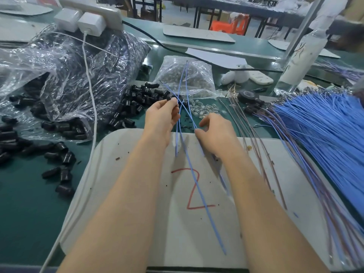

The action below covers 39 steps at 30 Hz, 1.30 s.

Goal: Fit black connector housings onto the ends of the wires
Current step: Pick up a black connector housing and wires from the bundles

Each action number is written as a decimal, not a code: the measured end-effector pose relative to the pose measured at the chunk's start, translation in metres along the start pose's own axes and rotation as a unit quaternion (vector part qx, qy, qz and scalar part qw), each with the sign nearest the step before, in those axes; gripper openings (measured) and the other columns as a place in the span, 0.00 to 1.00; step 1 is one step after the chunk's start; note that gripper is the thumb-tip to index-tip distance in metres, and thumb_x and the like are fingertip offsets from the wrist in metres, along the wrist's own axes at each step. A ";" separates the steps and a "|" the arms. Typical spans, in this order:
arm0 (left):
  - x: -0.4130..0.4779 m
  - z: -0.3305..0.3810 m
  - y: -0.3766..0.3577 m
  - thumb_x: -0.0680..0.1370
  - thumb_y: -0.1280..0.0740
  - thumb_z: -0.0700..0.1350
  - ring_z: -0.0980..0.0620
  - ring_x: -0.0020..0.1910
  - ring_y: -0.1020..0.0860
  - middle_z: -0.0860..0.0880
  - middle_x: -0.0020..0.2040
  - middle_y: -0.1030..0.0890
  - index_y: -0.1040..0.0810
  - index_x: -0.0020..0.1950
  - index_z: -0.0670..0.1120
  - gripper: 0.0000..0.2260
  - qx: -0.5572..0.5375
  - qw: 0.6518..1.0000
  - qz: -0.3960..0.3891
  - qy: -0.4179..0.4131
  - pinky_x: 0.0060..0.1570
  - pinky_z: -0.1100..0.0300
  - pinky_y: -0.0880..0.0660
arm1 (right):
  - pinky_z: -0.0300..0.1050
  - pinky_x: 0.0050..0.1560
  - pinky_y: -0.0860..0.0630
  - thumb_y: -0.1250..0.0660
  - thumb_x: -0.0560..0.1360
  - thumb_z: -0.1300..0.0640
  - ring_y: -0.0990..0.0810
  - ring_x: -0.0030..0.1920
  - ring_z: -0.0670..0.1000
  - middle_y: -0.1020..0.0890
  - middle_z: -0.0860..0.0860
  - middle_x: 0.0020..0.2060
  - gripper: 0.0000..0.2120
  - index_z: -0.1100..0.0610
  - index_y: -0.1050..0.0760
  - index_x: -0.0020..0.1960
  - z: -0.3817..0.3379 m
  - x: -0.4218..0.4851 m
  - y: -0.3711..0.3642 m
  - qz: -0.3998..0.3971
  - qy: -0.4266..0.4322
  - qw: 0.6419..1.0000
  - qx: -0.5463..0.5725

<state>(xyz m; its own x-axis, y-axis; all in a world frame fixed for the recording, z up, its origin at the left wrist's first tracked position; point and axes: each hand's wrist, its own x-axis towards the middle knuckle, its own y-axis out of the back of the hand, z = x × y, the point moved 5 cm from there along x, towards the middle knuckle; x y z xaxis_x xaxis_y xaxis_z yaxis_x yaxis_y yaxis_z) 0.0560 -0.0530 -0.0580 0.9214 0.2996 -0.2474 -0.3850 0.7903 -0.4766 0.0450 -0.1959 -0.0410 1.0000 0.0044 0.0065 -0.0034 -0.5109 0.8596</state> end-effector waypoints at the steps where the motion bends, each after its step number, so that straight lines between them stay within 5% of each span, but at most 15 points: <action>1: 0.001 0.000 0.000 0.78 0.34 0.39 0.56 0.38 0.24 0.49 0.39 0.23 0.27 0.51 0.42 0.04 -0.001 1.000 0.001 -0.001 0.40 0.66 0.22 | 0.46 0.49 0.27 0.33 0.75 0.52 0.23 0.50 0.54 0.22 0.52 0.48 0.11 0.54 0.27 0.55 -0.001 0.000 0.004 0.016 0.006 1.000 0.023; 4: 0.004 -0.001 0.003 0.78 0.34 0.39 0.56 0.37 0.24 0.48 0.39 0.23 0.27 0.52 0.41 0.05 -0.016 1.000 0.007 0.000 0.38 0.66 0.22 | 0.44 0.45 0.27 0.29 0.72 0.47 0.22 0.45 0.50 0.22 0.48 0.40 0.11 0.53 0.24 0.47 -0.012 -0.008 0.011 0.026 0.053 0.997 0.057; 7: 0.005 -0.002 0.004 0.77 0.33 0.38 0.56 0.36 0.24 0.48 0.37 0.23 0.26 0.51 0.41 0.05 -0.033 0.999 0.011 0.009 0.36 0.65 0.24 | 0.44 0.39 0.25 0.28 0.69 0.45 0.21 0.41 0.53 0.19 0.52 0.37 0.15 0.57 0.22 0.42 -0.026 -0.018 -0.004 -0.097 0.079 0.991 -0.054; 9: 0.006 -0.002 0.005 0.76 0.32 0.38 0.56 0.36 0.23 0.49 0.36 0.23 0.25 0.48 0.42 0.03 -0.037 0.999 0.012 0.012 0.36 0.66 0.23 | 0.45 0.40 0.28 0.30 0.72 0.49 0.22 0.44 0.57 0.21 0.55 0.40 0.13 0.59 0.25 0.44 -0.033 -0.022 -0.014 -0.141 0.089 0.980 -0.109; 13: 0.004 -0.002 0.004 0.76 0.32 0.38 0.56 0.36 0.23 0.49 0.36 0.23 0.25 0.44 0.43 0.03 -0.032 0.999 0.009 0.010 0.38 0.66 0.23 | 0.43 0.33 0.36 0.36 0.74 0.57 0.29 0.38 0.58 0.30 0.52 0.30 0.13 0.57 0.35 0.33 -0.039 -0.025 -0.015 -0.130 0.100 0.977 -0.138; 18: 0.003 -0.002 0.000 0.77 0.34 0.37 0.54 0.39 0.23 0.48 0.37 0.24 0.25 0.41 0.43 0.05 0.007 1.000 -0.005 0.002 0.45 0.64 0.24 | 0.35 0.26 0.34 0.36 0.74 0.58 0.33 0.25 0.49 0.24 0.54 0.29 0.11 0.61 0.27 0.33 -0.023 -0.021 0.015 -0.130 0.034 0.984 0.121; 20: 0.003 -0.003 -0.001 0.77 0.34 0.38 0.55 0.40 0.23 0.48 0.38 0.24 0.25 0.42 0.42 0.05 0.038 0.999 -0.008 -0.002 0.46 0.65 0.24 | 0.33 0.21 0.38 0.38 0.76 0.64 0.36 0.20 0.45 0.22 0.55 0.31 0.06 0.62 0.25 0.40 -0.020 -0.026 0.025 -0.208 0.021 0.916 0.341; 22: 0.003 -0.003 0.000 0.77 0.33 0.39 0.54 0.42 0.22 0.48 0.39 0.23 0.24 0.43 0.42 0.03 0.052 0.999 -0.013 -0.001 0.47 0.64 0.24 | 0.30 0.19 0.38 0.40 0.76 0.67 0.35 0.19 0.42 0.23 0.52 0.28 0.05 0.62 0.26 0.45 -0.021 -0.031 0.039 -0.267 0.066 0.811 0.516; 24: 0.002 -0.002 -0.001 0.77 0.32 0.40 0.54 0.44 0.21 0.49 0.41 0.21 0.23 0.46 0.42 0.02 0.049 0.998 -0.030 -0.003 0.45 0.63 0.24 | 0.29 0.20 0.35 0.42 0.75 0.66 0.33 0.21 0.40 0.23 0.50 0.28 0.06 0.60 0.27 0.47 -0.023 -0.034 0.053 -0.269 0.131 0.730 0.614; 26: -0.002 0.003 -0.008 0.77 0.32 0.41 0.54 0.44 0.20 0.50 0.42 0.19 0.22 0.49 0.42 0.04 0.031 0.995 -0.095 -0.008 0.43 0.63 0.23 | 0.30 0.22 0.33 0.42 0.76 0.65 0.31 0.22 0.41 0.22 0.50 0.30 0.06 0.58 0.27 0.47 -0.019 -0.027 0.060 -0.207 0.140 0.691 0.678; 30: -0.028 0.002 -0.036 0.77 0.35 0.41 0.51 0.51 0.18 0.49 0.50 0.16 0.19 0.46 0.44 0.05 0.015 0.940 -0.339 0.030 0.53 0.57 0.21 | 0.34 0.27 0.29 0.43 0.80 0.66 0.26 0.26 0.44 0.20 0.50 0.33 0.09 0.55 0.29 0.46 0.019 -0.006 0.060 0.121 0.005 0.739 0.663; 33: -0.039 -0.010 -0.041 0.75 0.34 0.41 0.51 0.51 0.18 0.46 0.53 0.17 0.17 0.44 0.46 0.05 0.104 0.909 -0.400 0.057 0.52 0.59 0.21 | 0.36 0.30 0.27 0.45 0.80 0.66 0.26 0.27 0.45 0.21 0.52 0.36 0.10 0.54 0.32 0.45 0.041 -0.004 0.060 0.256 -0.046 0.709 0.655; 36: -0.034 -0.013 -0.039 0.78 0.36 0.38 0.57 0.44 0.18 0.44 0.50 0.17 0.18 0.49 0.41 0.07 0.176 0.912 -0.368 0.032 0.48 0.66 0.22 | 0.36 0.33 0.25 0.43 0.80 0.65 0.26 0.30 0.46 0.22 0.54 0.38 0.08 0.55 0.31 0.45 0.046 0.002 0.057 0.238 -0.047 0.669 0.703; 37: -0.031 -0.013 -0.038 0.78 0.36 0.38 0.57 0.43 0.19 0.45 0.48 0.17 0.18 0.49 0.40 0.07 0.171 0.919 -0.356 0.024 0.47 0.68 0.22 | 0.36 0.34 0.25 0.42 0.80 0.65 0.26 0.31 0.46 0.22 0.53 0.38 0.08 0.56 0.29 0.45 0.042 0.004 0.054 0.202 -0.039 0.687 0.697; 39: -0.028 -0.011 -0.037 0.78 0.36 0.37 0.58 0.41 0.19 0.46 0.45 0.16 0.19 0.48 0.39 0.06 0.153 0.928 -0.339 0.016 0.44 0.69 0.23 | 0.39 0.39 0.24 0.40 0.80 0.64 0.24 0.32 0.45 0.22 0.52 0.36 0.08 0.58 0.25 0.44 0.027 0.007 0.042 0.087 -0.008 0.785 0.613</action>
<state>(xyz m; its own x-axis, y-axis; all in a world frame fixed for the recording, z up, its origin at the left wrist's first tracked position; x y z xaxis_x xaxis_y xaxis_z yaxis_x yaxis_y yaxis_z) 0.0437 -0.0972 -0.0428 0.9427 -0.3336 -0.0064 0.3194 0.9078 -0.2720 0.0523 -0.2400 -0.0189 0.9853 -0.1625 0.0533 -0.1402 -0.9460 -0.2923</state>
